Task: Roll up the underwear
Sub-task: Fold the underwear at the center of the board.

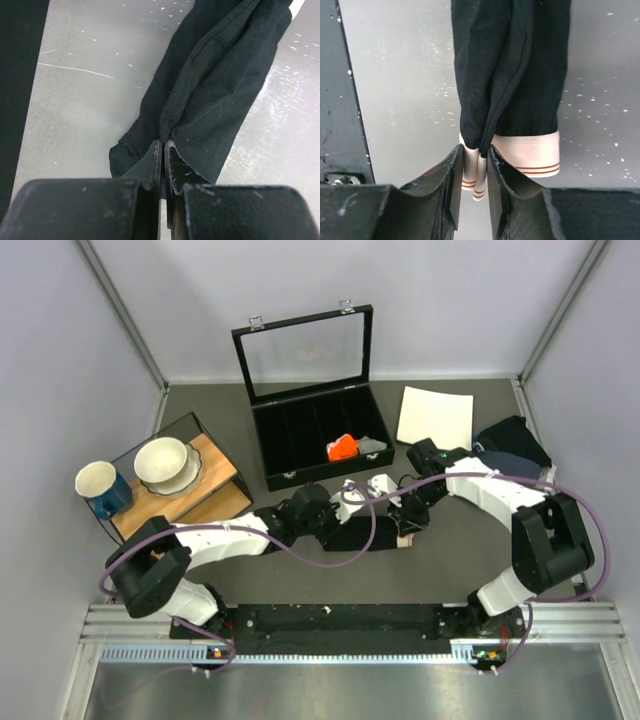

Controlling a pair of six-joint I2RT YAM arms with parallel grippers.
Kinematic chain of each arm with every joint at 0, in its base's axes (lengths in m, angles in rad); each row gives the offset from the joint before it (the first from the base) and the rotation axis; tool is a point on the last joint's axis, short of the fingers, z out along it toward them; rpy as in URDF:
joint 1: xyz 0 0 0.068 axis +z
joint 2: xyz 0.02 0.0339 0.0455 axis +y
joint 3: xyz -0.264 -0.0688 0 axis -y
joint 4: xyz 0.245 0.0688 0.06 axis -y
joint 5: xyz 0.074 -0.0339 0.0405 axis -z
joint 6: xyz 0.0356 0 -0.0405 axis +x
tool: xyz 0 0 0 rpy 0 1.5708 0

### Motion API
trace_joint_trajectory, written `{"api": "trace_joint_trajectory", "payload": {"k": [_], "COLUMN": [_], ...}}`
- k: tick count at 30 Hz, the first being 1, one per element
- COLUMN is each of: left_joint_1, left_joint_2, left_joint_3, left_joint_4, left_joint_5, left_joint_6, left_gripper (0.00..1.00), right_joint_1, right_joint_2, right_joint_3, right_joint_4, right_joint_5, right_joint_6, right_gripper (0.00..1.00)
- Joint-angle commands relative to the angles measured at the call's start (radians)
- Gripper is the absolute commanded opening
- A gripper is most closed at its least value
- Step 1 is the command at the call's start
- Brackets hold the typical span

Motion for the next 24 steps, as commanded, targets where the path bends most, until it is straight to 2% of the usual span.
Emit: {"api": "trace_joint_trajectory", "payload": {"k": [1,7,12,20,24], "left_joint_1": [0.04,0.08,0.1,0.12,0.126], "left_joint_2": [0.032,0.087,0.13,0.181,0.193], "left_joint_3": [0.061,0.104,0.124,0.164,0.176], "left_joint_4": [0.006,-0.021,-0.032,-0.046,-0.05], "left_joint_5": [0.028,0.043,0.037,-0.004,-0.026], "left_joint_6": [0.012,0.006,-0.01,-0.047,-0.068], "left_gripper": [0.0,0.0,0.0,0.0,0.04], "right_joint_1": [0.003,-0.007,-0.017,-0.026,-0.026], "right_joint_2": [0.063,0.124,0.129,0.123,0.132], "right_joint_3": [0.084,0.131,0.15,0.143,0.133], "right_joint_4": [0.003,0.035,0.078,0.189,0.255], "right_joint_5": [0.042,0.076,0.093,0.193,0.24], "right_joint_6": [0.068,0.136,0.197,0.308,0.355], "right_gripper": [0.25,0.29,0.36,0.41,0.41]}}
